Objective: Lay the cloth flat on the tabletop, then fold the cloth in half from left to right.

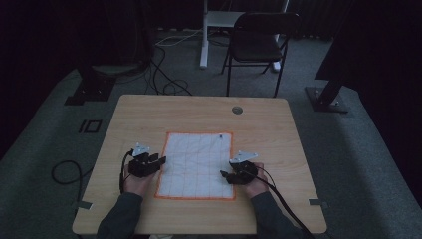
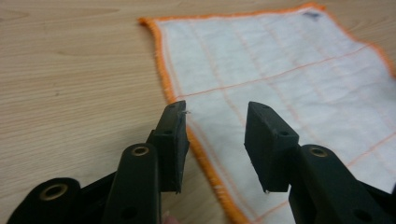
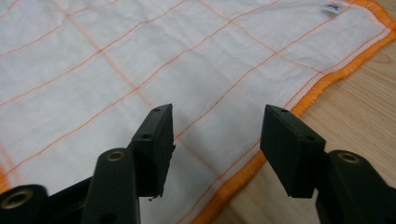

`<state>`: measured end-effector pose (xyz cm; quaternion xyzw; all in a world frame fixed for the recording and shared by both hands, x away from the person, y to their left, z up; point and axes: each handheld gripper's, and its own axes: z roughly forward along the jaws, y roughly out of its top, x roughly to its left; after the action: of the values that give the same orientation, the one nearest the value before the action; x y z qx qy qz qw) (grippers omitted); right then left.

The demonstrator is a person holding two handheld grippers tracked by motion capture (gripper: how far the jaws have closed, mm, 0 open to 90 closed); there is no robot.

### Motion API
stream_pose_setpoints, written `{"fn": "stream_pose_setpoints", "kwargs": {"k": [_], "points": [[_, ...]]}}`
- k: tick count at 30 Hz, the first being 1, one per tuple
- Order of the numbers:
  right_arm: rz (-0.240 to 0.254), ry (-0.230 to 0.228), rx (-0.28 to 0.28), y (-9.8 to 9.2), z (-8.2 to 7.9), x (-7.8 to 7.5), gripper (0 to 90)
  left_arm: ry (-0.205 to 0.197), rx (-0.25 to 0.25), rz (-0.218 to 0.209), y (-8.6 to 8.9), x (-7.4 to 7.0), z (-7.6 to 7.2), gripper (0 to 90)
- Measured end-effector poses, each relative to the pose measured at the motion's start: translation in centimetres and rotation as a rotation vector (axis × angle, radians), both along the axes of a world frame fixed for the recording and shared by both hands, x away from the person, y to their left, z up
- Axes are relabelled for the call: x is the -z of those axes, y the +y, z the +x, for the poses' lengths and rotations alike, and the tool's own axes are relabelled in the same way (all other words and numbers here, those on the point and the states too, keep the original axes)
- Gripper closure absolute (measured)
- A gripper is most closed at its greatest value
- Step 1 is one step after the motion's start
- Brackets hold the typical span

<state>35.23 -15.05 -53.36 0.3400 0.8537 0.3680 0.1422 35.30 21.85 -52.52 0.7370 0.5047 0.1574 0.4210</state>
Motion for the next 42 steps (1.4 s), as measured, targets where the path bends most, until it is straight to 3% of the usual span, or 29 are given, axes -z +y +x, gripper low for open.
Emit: {"fn": "stream_pose_setpoints", "kwargs": {"k": [12, 21, 26, 42], "points": [[0.018, 0.014, 0.017, -0.2, 0.7, 0.8, 49.2, -0.032, 0.011, -0.036, 0.2, -1.1, -2.1, 57.5], [0.027, 0.021, 0.017, -0.3, 0.8, 0.8, 49.1, -0.034, 0.021, -0.045, 0.3, -1.4, -2.5, 56.7], [0.029, 0.021, 0.018, -0.3, 0.7, 0.8, 48.5, -0.033, 0.019, -0.038, 0.2, -1.2, -2.4, 56.1], [0.037, 0.026, 0.028, -0.5, 0.8, 0.8, 47.5, 0.037, -0.027, 0.019, -0.1, 1.7, 0.0, 54.1]]}}
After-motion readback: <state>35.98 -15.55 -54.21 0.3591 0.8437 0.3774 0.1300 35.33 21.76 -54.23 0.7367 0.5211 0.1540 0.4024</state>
